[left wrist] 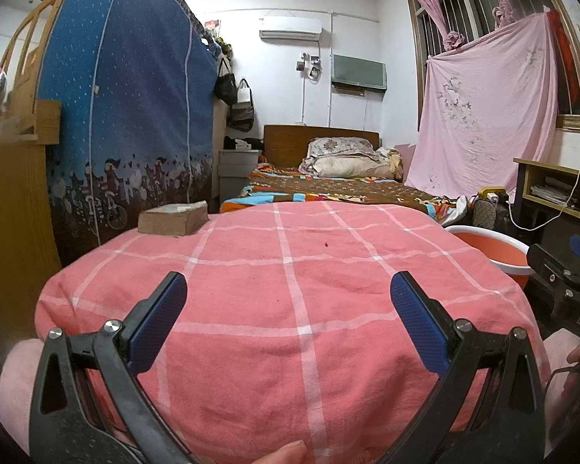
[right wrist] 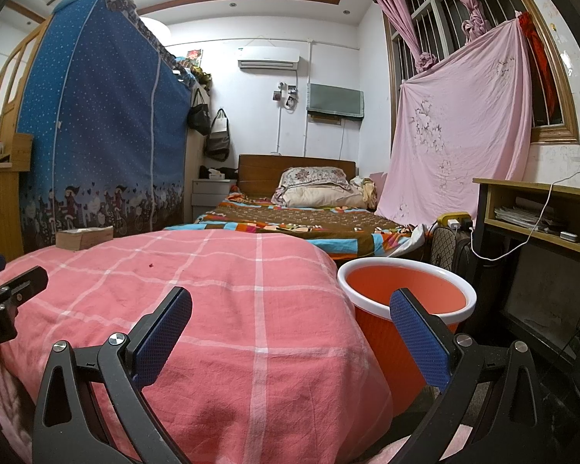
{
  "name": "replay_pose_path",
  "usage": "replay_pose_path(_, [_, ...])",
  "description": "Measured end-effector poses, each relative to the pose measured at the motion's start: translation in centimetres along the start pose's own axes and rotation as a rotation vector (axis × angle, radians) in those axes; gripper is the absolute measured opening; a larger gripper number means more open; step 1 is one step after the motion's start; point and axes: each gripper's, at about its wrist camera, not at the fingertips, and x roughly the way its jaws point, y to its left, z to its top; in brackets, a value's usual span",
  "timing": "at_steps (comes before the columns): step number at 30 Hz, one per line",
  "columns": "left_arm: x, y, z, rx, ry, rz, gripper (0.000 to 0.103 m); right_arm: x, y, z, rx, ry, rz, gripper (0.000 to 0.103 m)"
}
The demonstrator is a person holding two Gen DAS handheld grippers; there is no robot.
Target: Collect trash
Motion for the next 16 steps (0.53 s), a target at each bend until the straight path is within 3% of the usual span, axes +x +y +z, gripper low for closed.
replay_pose_path(16, [-0.15,-0.04,0.31,0.017,-0.002,0.021,0.090,-0.16,-0.06,-0.23,-0.003,0.004,-0.001,0.103])
